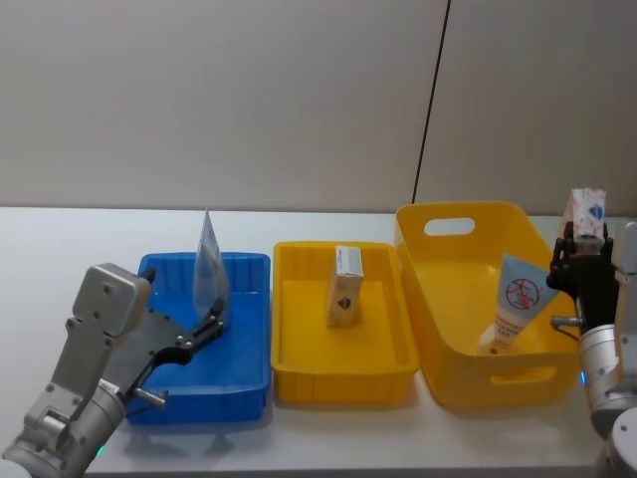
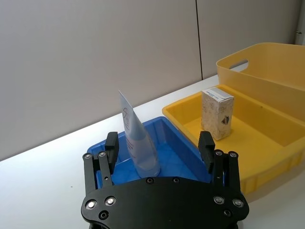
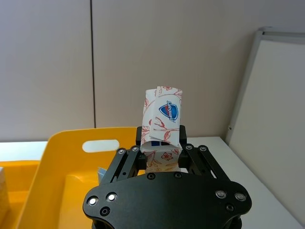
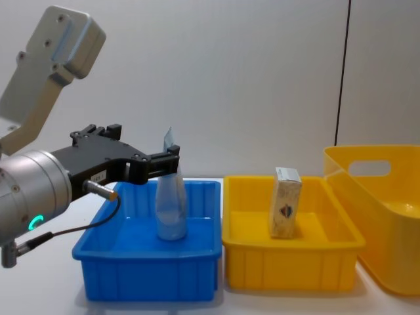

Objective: Bimanual collaborative sorting of washing and personal care products

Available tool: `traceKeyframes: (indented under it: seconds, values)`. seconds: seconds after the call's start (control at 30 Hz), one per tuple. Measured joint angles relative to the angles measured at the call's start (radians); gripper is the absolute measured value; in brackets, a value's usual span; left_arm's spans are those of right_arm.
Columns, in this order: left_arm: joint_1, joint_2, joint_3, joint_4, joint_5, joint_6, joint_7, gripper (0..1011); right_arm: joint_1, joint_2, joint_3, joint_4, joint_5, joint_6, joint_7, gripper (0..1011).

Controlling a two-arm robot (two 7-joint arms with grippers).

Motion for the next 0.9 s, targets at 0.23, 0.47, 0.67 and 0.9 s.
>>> traceKeyframes:
  seconds: [0.23,0.47,0.67,0.9]
  values:
    - [0.000,0.000,0.000,0.000,0.000,0.000,0.000,1001,-0.001,-0.013,0.008,0.011,-0.015,0.022,-0.019,311]
    - [0.000,0.000,0.000,0.000,0.000,0.000,0.000,1001,-0.005,-0.022,0.010,0.019,-0.018,0.040,-0.015,311]
    - [0.000,0.000,0.000,0.000,0.000,0.000,0.000,1001,-0.005,-0.026,0.010,0.022,-0.017,0.040,0.002,311]
    - [0.000,0.000,0.000,0.000,0.000,0.000,0.000,1001,-0.003,-0.034,0.009,0.025,-0.014,0.039,0.020,311]
